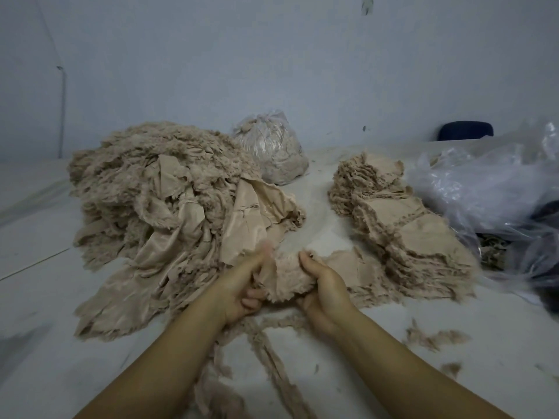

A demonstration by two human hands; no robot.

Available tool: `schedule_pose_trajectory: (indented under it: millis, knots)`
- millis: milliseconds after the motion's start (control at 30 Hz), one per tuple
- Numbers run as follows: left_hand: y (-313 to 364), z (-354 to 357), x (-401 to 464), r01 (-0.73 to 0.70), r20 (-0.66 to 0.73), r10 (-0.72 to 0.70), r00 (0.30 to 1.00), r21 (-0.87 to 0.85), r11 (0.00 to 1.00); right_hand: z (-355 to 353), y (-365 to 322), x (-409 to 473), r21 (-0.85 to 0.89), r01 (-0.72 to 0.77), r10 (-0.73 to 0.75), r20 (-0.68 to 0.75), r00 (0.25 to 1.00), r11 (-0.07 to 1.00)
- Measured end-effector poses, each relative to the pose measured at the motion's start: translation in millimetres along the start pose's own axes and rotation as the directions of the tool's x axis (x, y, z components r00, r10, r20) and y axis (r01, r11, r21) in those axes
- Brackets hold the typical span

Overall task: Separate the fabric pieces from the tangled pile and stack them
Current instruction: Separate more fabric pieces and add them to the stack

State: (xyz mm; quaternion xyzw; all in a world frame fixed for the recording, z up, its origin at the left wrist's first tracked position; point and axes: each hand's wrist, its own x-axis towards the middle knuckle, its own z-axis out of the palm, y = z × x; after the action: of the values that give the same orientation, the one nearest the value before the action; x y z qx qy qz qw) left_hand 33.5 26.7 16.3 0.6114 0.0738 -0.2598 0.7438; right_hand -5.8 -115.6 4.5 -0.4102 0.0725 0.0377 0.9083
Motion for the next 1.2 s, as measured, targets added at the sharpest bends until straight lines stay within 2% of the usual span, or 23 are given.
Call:
schedule_pose_trajectory:
  millis: [67,167,267,333,400,433,500,567,600,633,700,767,800,833,900,967,1033,1067,1100,1200]
  knots:
    - [-5.0,3.9,-0.6,-0.083,0.016,0.082,0.997,0.08,0.993,-0.9,-2.3,0.9,0.043,-0.033,0.034,-0.025,0.999,0.999]
    - [-3.9,2.2,3.2,-0.169,-0.135,0.169,0.976,0.014,0.986,-4.5,-6.1,1.0,0.166,-0.047,0.06,-0.072,0.996,0.985]
    - [-0.4,0.0,3.9,-0.185,-0.256,0.171,0.951,-0.032,0.982,-5.5,-2.9,0.8,0.206,-0.035,0.057,-0.104,0.993,0.978]
    - [1.7,1.1,3.5,-0.201,-0.265,0.159,0.951,-0.141,0.969,-4.9,-0.1,1.6,0.163,-0.027,0.045,-0.104,0.994,0.986]
    - [2.9,2.2,1.9,-0.216,-0.179,0.171,0.969,-0.276,0.937,-3.2,0.0,1.2,0.101,-0.026,0.038,-0.121,0.992,0.995]
    - [2.2,2.3,-0.2,-0.201,-0.097,0.181,0.979,-0.28,0.939,-3.2,-0.9,1.7,0.08,-0.036,0.045,-0.123,0.991,0.996]
    - [-3.8,3.9,-3.7,-0.157,0.083,0.17,0.982,-0.138,0.978,-3.2,-3.9,2.9,0.047,-0.047,0.051,-0.097,0.994,0.998]
    - [-9.9,6.0,-4.8,-0.155,0.174,0.159,0.972,-0.039,0.987,-2.0,-7.8,4.8,0.046,-0.027,0.033,-0.129,0.991,0.999]
    - [-10.6,6.7,-4.1,-0.162,0.163,0.179,0.97,-0.108,0.981,-1.1,-8.7,6.5,0.089,-0.012,0.027,-0.169,0.985,0.996]
    - [-9.3,6.4,-2.8,-0.156,0.127,0.192,0.973,-0.25,0.956,-0.4,-10.0,7.6,0.149,0.002,0.028,-0.199,0.98,0.989]
    - [-4.0,-1.1,2.2,-0.152,0.0,0.18,0.984,-0.532,0.833,-3.5,-12.8,8.6,0.192,0.055,-0.005,-0.25,0.968,0.98]
    - [0.0,-12.7,6.6,-0.162,-0.112,0.118,0.987,-0.644,0.748,-9.6,-15.4,6.3,0.155,0.079,-0.041,-0.234,0.971,0.985]
    - [0.6,-16.5,5.5,-0.133,-0.117,0.077,0.99,-0.608,0.783,-11.6,-17.7,2.8,0.138,0.064,-0.036,-0.199,0.979,0.988]
    - [0.5,-17.5,3.0,-0.073,-0.086,0.034,0.996,-0.503,0.861,-12.2,-19.8,-0.5,0.117,0.03,-0.012,-0.152,0.988,0.993]
    - [-2.1,-8.9,-3.9,0.083,0.04,-0.076,0.996,-0.194,0.978,-8.3,-22.1,-4.8,0.016,-0.106,0.107,-0.03,0.994,0.994]
    - [-4.3,5.9,-6.0,0.149,0.17,-0.141,0.975,-0.036,0.988,0.2,-20.6,-9.9,-0.113,-0.239,0.249,0.08,0.965,0.964]
    - [-2.4,22.6,-6.8,0.084,0.237,-0.053,0.97,-0.123,0.989,3.9,-16.6,-13.2,-0.185,-0.27,0.298,0.151,0.943,0.945]
    - [-0.9,28.2,-5.1,0.027,0.208,0.013,0.978,-0.189,0.982,4.5,-15.4,-15.2,-0.201,-0.267,0.301,0.163,0.94,0.942]
    - [0.4,32.4,-2.7,-0.04,0.135,0.072,0.988,-0.22,0.975,3.9,-14.4,-16.6,-0.22,-0.261,0.299,0.157,0.941,0.94]
    - [2.3,36.6,2.0,-0.196,-0.05,0.191,0.98,-0.138,0.971,-0.7,-13.5,-17.5,-0.287,-0.159,0.183,0.058,0.981,0.945]
